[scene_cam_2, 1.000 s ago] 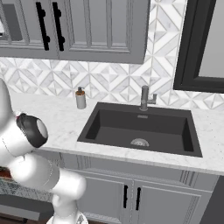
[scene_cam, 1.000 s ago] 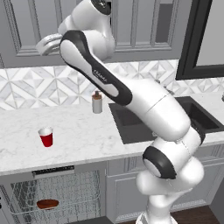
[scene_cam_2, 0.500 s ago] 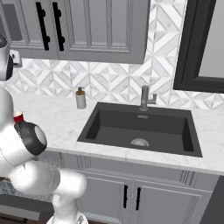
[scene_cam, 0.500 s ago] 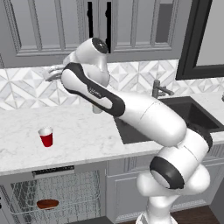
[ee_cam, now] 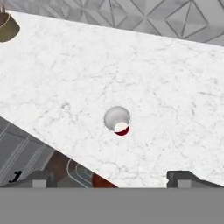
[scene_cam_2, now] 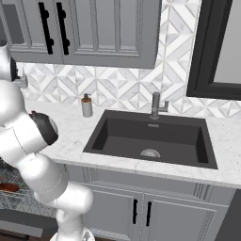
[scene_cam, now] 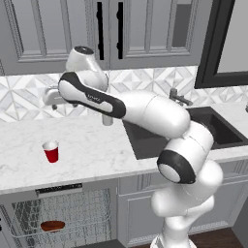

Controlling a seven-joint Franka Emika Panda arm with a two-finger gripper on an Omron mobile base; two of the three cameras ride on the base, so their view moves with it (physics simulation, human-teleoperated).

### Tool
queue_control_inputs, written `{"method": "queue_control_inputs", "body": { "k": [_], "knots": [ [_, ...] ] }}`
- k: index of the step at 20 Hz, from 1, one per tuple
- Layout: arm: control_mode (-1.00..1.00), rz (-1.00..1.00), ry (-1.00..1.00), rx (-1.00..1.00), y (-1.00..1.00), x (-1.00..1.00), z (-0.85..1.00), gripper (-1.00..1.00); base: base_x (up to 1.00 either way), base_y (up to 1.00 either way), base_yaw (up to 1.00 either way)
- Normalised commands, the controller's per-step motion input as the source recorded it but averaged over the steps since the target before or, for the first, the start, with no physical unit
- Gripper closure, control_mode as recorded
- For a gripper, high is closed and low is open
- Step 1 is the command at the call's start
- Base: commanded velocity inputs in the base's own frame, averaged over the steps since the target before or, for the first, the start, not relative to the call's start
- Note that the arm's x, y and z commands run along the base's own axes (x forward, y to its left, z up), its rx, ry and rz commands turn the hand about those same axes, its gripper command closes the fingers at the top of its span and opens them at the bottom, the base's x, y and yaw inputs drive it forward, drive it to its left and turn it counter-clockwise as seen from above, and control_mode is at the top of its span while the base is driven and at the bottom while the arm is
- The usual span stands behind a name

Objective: Pick up the cup and bowl from the counter, place them in the dishwasher, and close the dishwasher door.

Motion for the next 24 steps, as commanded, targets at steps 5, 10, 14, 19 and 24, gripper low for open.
{"method": "queue_control_inputs", "body": {
  "k": [5, 10, 14, 19, 24],
  "knots": [
    [-1.00, 0.06, 0.13, -0.19, -0.01, 0.15, -1.00, -1.00, 0.00, 0.00, 0.00],
    [-1.00, 0.08, 0.16, -0.18, 0.00, 0.19, -0.84, -1.00, 0.00, 0.00, 0.00],
    [-1.00, 0.01, -0.02, -0.11, 0.00, 0.04, -0.47, -1.00, 0.00, 0.00, 0.00],
    [-1.00, 0.00, 0.00, -0.15, 0.14, 0.11, -0.74, -1.00, 0.00, 0.00, 0.00],
    [-1.00, 0.00, -0.04, 0.00, 0.01, 0.57, -0.22, -1.00, 0.00, 0.00, 0.00]
  ]
}}
